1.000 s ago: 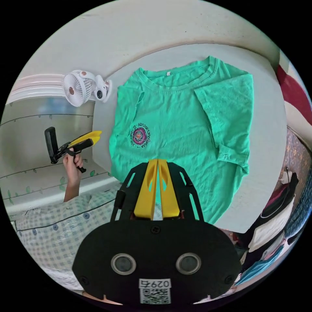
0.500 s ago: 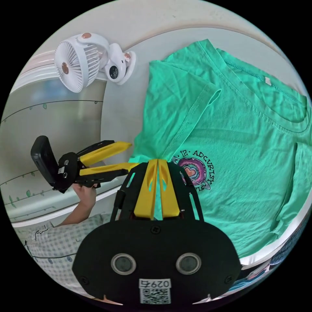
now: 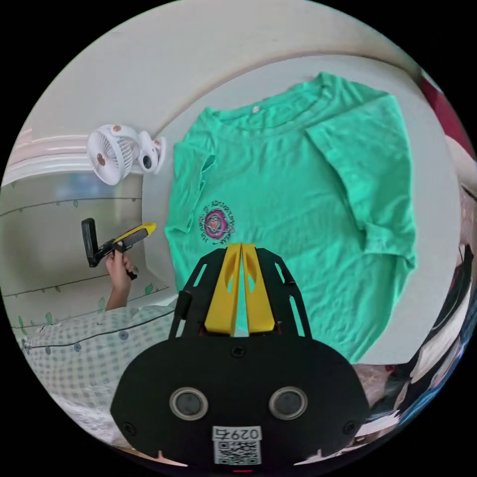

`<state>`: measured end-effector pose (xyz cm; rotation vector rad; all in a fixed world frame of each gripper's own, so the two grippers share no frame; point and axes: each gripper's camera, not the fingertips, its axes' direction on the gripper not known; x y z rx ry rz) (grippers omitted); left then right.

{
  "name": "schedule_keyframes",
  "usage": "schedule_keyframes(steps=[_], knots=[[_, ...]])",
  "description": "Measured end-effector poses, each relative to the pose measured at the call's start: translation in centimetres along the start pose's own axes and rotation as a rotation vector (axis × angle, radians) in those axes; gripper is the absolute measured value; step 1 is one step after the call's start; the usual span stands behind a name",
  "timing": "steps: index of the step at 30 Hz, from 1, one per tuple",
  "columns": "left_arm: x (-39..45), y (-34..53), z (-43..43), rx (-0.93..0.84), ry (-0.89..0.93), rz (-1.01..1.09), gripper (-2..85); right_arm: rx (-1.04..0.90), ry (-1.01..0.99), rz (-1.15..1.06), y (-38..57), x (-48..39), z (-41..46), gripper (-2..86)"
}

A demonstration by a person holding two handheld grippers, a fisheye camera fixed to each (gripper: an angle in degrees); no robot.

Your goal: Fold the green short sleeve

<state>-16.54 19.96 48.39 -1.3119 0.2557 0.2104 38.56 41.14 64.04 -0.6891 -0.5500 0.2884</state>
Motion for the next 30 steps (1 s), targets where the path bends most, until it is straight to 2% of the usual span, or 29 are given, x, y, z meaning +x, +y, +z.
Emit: schedule_keyframes(steps=[6,8,10,12,16,18,23,28,30], knots=[[4.8,-3.8,1.4,-0.013,0.046,0.132,8.0,0.194,0.061,0.235,0.0,6.3,-6.6,-0.4],[6.5,-5.1,2.5,-0.036,0.042,0.171,7.6,0.192,0.078,0.255,-1.0,7.0,-7.2,-0.4],[7.8,-6.3,3.8,-0.078,-0.005,0.2,6.1,0.152,0.08,0.24,-2.3,7.3,-7.0,-0.4],[8.1,-7.6,5.2,-0.147,-0.188,0.166,0.4,0.061,0.105,0.194,-4.1,6.9,-6.1,-0.4],[7.3,-7.9,2.4,-0.064,-0.129,0.075,-0.8,-0.007,0.18,0.19,-5.5,6.3,-6.2,-0.4],[8.9,-7.7,0.1,0.014,-0.119,0.11,-0.9,0.042,0.169,0.095,-6.0,4.7,-7.6,-0.5],[14.8,-10.7,-0.2,0.081,-0.175,0.241,-1.0,0.039,0.245,0.012,-10.0,2.6,-8.6,-0.5],[18.2,-16.2,4.6,-0.011,-0.329,0.276,-1.0,-0.044,0.41,-0.057,-15.0,0.7,-6.8,-0.5],[18.0,-17.8,7.0,-0.111,-0.36,0.247,-1.0,-0.097,0.458,-0.095,-16.5,-0.1,-5.9,-0.5]])
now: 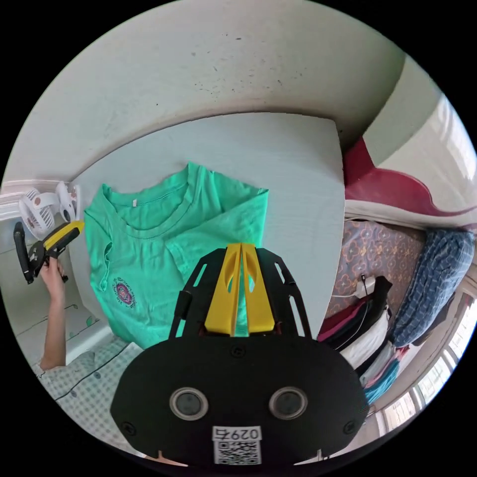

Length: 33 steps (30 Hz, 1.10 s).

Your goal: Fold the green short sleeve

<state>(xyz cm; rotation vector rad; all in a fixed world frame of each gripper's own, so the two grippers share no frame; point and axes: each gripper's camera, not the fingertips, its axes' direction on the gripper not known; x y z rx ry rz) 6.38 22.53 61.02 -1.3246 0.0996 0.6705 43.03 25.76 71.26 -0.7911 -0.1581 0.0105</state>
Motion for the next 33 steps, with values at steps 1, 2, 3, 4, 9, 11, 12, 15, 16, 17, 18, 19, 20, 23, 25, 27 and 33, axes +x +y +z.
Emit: schedule_keyframes(steps=[1,2,3,4,9,11,12,15,16,17,18,19,20,23,25,27,33], knots=[[0.0,-0.2,0.5,-0.019,0.0,-0.004,-1.0,0.004,0.008,-0.011,-0.2,-0.2,-0.1,-0.5],[-0.1,-0.1,0.3,0.01,0.008,-0.016,-1.0,-0.017,0.014,-0.029,-0.5,-0.4,-0.3,-0.5],[-0.2,0.1,0.3,0.006,0.021,-0.041,-1.0,-0.026,0.012,-0.037,-0.5,-0.6,-0.4,-0.5],[-0.3,0.1,0.2,0.007,0.034,-0.054,-1.0,-0.025,0.01,-0.038,-0.5,-0.6,-0.5,-0.5],[3.0,0.7,-0.3,0.068,-0.167,-0.025,-1.0,0.031,0.016,-0.04,0.6,-1.1,-1.3,-0.5],[4.8,0.4,0.0,0.071,-0.295,0.006,-1.0,0.04,0.037,-0.043,0.7,-1.3,-1.5,-0.5],[5.4,0.2,0.0,0.081,-0.326,-0.003,-1.0,0.035,0.049,-0.038,0.6,-1.3,-1.7,-0.5],[4.4,0.0,-0.3,0.109,-0.251,-0.062,-1.0,0.02,0.057,-0.019,0.3,-1.2,-2.2,-0.5],[4.0,0.0,-0.4,0.11,-0.227,-0.073,-1.0,0.024,0.056,-0.017,0.4,-1.1,-2.3,-0.5],[3.3,-0.2,-0.5,0.104,-0.187,-0.082,-1.0,0.033,0.05,-0.011,0.5,-0.9,-2.5,-0.5],[2.9,-0.4,-0.5,0.093,-0.173,-0.083,-1.0,0.053,0.048,-0.013,0.6,-0.7,-2.7,-0.6],[2.7,-0.6,-0.4,0.087,-0.182,-0.08,-1.0,0.068,0.051,-0.013,0.6,-0.6,-2.9,-0.6],[2.7,-1.0,-0.3,0.068,-0.227,-0.067,-1.0,0.085,0.05,-0.001,0.6,-0.2,-3.1,-0.6],[3.0,-2.1,0.1,-0.024,-0.282,0.007,-1.0,0.038,-0.007,0.007,-0.1,0.7,-3.6,-0.6],[2.9,-1.1,-1.0,-0.008,-0.257,-0.004,-1.0,0.01,-0.086,-0.015,0.7,1.2,-4.1,-0.6],[2.9,3.5,-4.2,0.148,-0.196,-0.057,-1.0,0.107,-0.159,-0.062,4.8,1.2,-6.0,-0.6],[3.7,19.0,-3.9,0.138,0.199,-0.128,-1.0,0.039,-0.343,-0.108,19.5,-0.2,-4.3,-0.5]])
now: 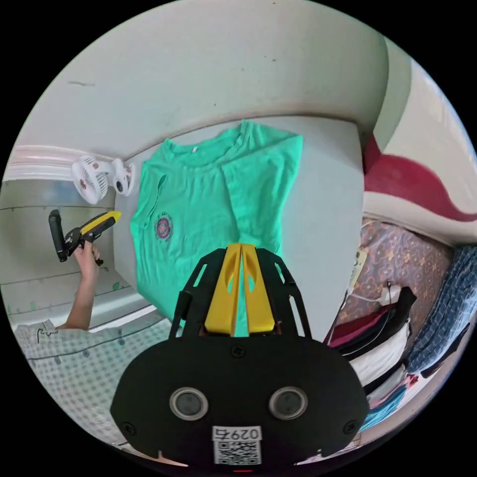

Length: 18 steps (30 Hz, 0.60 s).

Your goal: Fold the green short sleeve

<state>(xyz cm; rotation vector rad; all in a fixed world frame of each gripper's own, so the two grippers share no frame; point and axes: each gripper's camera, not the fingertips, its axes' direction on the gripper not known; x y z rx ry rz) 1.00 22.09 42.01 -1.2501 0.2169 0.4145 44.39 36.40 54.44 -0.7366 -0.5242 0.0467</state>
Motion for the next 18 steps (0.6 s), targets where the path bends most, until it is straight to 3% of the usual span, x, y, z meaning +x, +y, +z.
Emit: schedule_keyframes(steps=[2,6,12,18], knots=[[-0.4,4.2,1.1,-0.055,0.072,-0.048,-1.0,-0.018,-0.006,0.03,3.9,-0.7,1.6,-0.5],[-1.2,9.1,4.5,-0.168,0.044,-0.05,-1.0,-0.128,0.138,0.056,8.7,-2.1,5.7,-0.6],[-3.8,7.7,6.2,-0.155,-0.06,0.028,-1.0,-0.077,0.295,0.035,10.0,-3.0,5.1,-0.5],[-6.3,5.4,4.9,-0.144,-0.147,0.116,-1.0,-0.018,0.171,0.074,11.1,-0.6,1.3,-0.4]])
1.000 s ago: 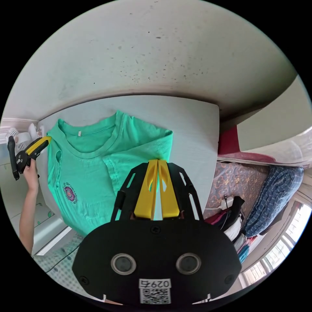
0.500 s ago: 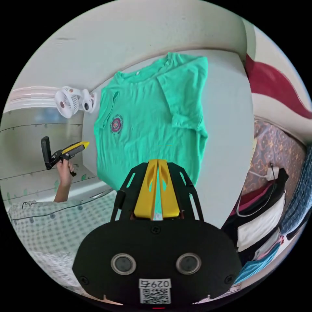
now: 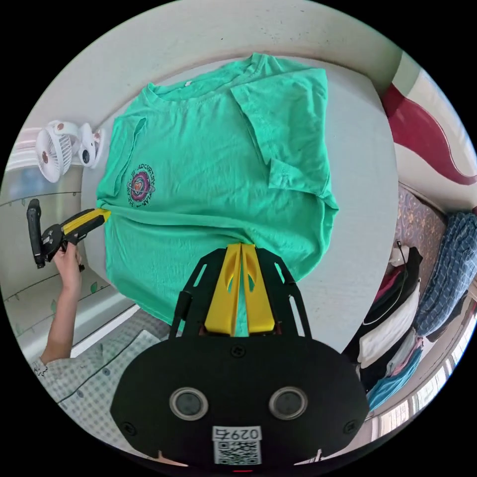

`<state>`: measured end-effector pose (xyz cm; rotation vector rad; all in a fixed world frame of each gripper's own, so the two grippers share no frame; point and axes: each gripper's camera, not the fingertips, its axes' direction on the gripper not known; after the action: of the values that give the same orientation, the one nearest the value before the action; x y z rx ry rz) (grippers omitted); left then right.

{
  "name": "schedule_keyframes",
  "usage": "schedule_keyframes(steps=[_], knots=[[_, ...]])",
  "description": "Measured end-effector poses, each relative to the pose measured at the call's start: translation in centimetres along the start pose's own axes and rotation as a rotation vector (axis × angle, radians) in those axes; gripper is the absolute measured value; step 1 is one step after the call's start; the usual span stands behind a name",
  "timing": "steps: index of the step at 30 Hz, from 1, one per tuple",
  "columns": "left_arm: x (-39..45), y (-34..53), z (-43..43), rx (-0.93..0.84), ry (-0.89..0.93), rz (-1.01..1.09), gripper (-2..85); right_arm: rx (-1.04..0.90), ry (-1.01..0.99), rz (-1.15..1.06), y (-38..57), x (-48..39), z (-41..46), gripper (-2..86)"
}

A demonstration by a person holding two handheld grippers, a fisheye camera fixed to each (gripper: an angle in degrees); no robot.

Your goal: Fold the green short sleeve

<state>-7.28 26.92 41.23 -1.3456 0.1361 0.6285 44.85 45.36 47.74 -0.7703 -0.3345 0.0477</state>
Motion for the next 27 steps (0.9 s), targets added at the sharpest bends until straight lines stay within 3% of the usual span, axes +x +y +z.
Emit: schedule_keyframes(steps=[3,10,12,20,27], knots=[[-2.0,4.4,-2.5,0.107,0.05,-0.018,-0.9,0.162,0.026,0.025,6.0,1.7,-3.5,-0.3],[-8.1,18.2,-0.1,0.095,0.344,-0.157,1.0,0.095,-0.111,0.208,21.2,9.9,-2.9,3.1],[-9.7,21.1,0.9,0.091,0.413,-0.195,5.6,0.112,-0.189,0.297,24.1,12.3,-2.9,7.3],[-11.5,23.6,4.3,0.008,0.459,-0.188,10.4,0.165,-0.194,0.358,27.6,16.1,-3.8,5.9],[-12.7,26.9,4.4,0.037,0.326,-0.262,4.9,0.127,-0.26,0.378,31.3,19.8,-4.2,0.9]])
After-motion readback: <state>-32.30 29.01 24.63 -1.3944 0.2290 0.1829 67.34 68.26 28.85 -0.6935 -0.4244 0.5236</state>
